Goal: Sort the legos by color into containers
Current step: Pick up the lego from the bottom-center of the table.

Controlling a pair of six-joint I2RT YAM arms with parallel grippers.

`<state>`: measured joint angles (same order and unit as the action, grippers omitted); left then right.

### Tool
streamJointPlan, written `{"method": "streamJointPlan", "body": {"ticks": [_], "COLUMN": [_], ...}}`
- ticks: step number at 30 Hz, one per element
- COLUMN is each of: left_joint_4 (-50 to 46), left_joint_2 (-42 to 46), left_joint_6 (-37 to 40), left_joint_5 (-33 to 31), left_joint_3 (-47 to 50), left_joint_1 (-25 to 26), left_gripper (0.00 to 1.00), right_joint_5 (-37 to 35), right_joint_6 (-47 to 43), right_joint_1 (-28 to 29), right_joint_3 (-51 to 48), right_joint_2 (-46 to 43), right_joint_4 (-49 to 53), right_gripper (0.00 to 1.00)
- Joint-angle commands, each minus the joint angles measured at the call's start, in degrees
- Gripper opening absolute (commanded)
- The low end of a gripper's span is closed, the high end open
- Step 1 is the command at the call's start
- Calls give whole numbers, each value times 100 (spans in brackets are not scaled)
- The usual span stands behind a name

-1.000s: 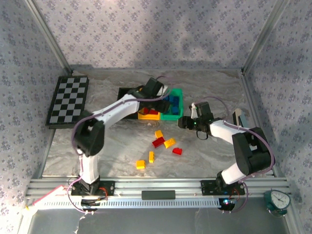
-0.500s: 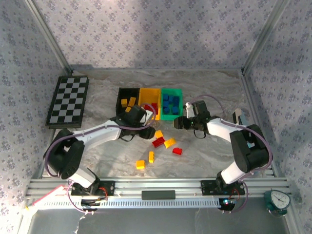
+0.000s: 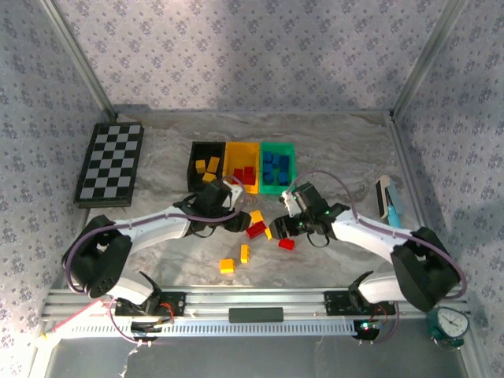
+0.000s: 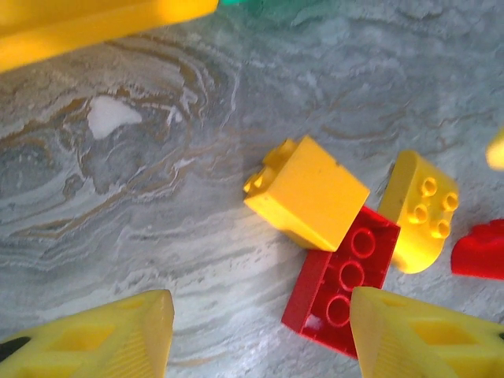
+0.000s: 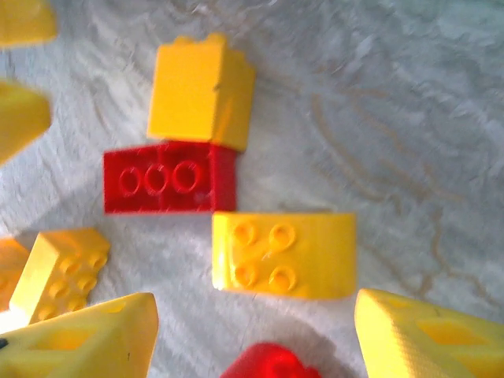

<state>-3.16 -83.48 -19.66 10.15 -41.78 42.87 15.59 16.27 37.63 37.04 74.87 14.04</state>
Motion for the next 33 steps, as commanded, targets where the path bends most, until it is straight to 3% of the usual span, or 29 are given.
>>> {"method": "streamJointPlan", "body": {"ticks": [1,9,22,33], "left_joint_4": [371,524,721,580], "left_joint_2": [-87,-300,22,324], "left_joint_6": [-117,-117,-531,-582], "left_joint_5": [275,328,100,-252], "left_joint_3": [-253,-446,-139,220], "left_joint_1": [53,93,-116,-357], "left_gripper": [60,60,60,60], "right_joint_5": [-757,-1120,-1325,-1467], "right_joint_6": [270,591,557,444], "right_joint_1": [213,516,846,975], "right_joint_3": [-184,-434,-76,230], "right_joint_2": [-356,-620,-63,100], "right_joint_4": [824,977,789,1000], "right_gripper": [69,69,62,28]}}
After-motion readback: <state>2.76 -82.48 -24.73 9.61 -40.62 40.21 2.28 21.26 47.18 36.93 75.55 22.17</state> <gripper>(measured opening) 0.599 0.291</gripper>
